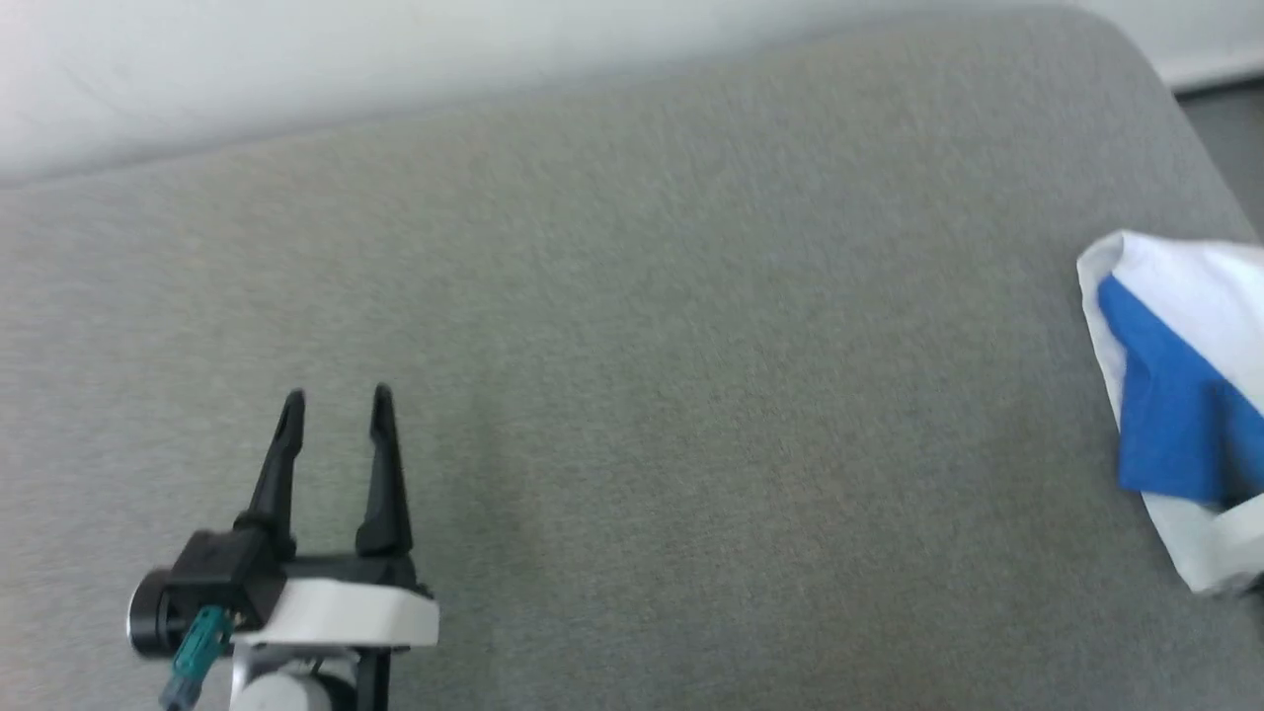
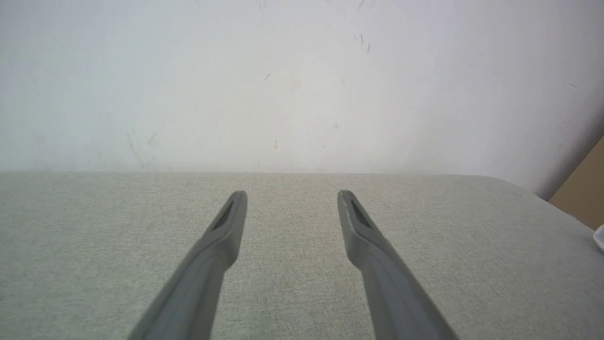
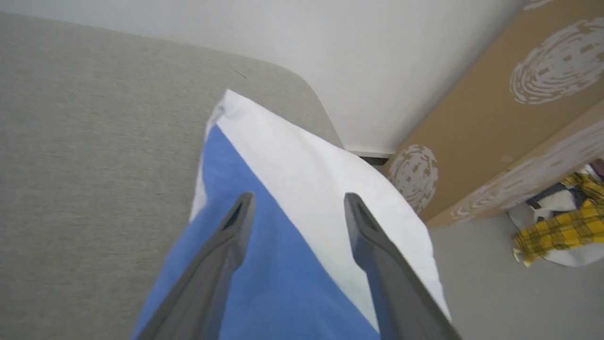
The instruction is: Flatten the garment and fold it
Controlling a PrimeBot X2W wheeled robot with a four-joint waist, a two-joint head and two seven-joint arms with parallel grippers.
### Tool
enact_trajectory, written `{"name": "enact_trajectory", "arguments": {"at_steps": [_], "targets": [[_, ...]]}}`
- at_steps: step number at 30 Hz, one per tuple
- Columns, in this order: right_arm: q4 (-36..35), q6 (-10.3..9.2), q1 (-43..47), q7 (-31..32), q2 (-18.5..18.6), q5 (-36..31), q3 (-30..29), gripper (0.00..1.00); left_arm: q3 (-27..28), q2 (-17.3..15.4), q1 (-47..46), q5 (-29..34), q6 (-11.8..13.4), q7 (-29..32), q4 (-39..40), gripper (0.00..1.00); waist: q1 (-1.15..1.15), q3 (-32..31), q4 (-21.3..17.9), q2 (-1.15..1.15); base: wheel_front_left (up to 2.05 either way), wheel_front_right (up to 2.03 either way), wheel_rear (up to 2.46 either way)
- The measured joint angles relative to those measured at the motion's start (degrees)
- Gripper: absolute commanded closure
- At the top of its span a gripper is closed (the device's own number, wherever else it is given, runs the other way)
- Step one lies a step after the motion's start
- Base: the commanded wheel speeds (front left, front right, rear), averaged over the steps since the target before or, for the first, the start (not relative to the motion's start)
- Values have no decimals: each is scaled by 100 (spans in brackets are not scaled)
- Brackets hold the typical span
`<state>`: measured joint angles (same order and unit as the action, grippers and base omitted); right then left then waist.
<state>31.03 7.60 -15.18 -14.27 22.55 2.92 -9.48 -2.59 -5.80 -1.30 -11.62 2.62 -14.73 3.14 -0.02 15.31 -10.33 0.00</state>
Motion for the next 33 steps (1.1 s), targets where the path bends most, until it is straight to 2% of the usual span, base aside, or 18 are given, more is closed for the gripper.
{"name": "enact_trajectory", "arguments": {"at_steps": [4,9,12,16,24,33], "targets": [[-960,0,681,278,-676,219,285,0,127,26,292,2,55,-1,-16,0,-1,-356,203,0,0,0,0],[-1862,0,1093,513,-1260,444,750,0,302,-59,536,63,89,0,-211,0,1,-662,536,0,0,0,0],[-2252,0,1204,573,-1500,489,961,0,434,-216,622,81,101,0,-335,0,1,-822,713,0,0,0,0],[-2718,0,1361,627,-1641,471,1051,0,521,-475,740,79,63,68,-442,0,1,-1020,880,0,0,0,0],[-3339,-1,1920,828,-1775,398,1046,0,617,-899,898,-160,-407,135,-542,0,1,-1341,1037,0,0,0,0],[-3432,-1,2233,957,-1871,352,982,0,626,-891,1074,-310,-555,87,-746,0,2,-1549,1062,0,0,0,0]]}}
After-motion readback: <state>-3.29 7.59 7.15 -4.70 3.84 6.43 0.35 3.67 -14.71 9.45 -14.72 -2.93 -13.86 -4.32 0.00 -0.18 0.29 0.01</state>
